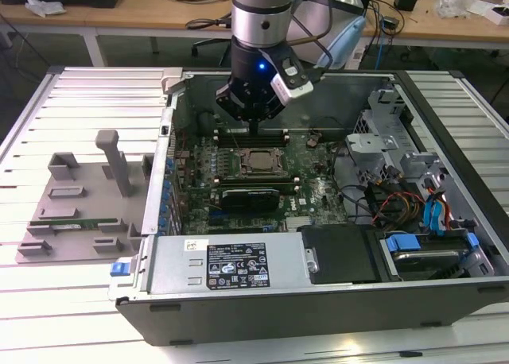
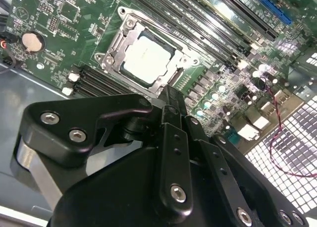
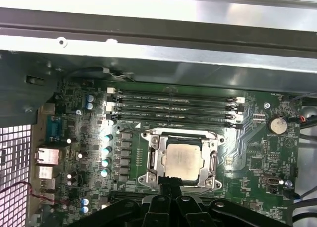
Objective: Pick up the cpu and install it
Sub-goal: 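Install the first cpu locking lever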
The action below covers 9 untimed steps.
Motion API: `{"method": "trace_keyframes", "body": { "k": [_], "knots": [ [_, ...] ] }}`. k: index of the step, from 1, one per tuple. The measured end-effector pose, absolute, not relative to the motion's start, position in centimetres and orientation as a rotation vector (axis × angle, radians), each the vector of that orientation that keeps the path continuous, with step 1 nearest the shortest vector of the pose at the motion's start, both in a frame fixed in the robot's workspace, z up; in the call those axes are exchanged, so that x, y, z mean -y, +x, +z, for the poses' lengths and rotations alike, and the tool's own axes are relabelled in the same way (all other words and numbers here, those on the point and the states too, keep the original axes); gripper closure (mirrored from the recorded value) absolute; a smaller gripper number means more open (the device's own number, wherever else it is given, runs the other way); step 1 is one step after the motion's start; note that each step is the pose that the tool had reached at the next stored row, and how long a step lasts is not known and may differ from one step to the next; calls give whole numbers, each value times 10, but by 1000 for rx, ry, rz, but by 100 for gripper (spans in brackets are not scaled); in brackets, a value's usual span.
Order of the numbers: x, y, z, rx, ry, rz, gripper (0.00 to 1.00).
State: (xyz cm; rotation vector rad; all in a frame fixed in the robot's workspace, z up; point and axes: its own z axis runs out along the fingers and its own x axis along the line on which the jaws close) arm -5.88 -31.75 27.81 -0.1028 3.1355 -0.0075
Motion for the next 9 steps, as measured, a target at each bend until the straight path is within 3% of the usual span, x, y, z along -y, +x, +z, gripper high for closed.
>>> {"method": "trace_keyframes", "body": {
  "k": [9],
  "knots": [
    [317,-65,278,-3136,-103,-8,89]
  ]
}}
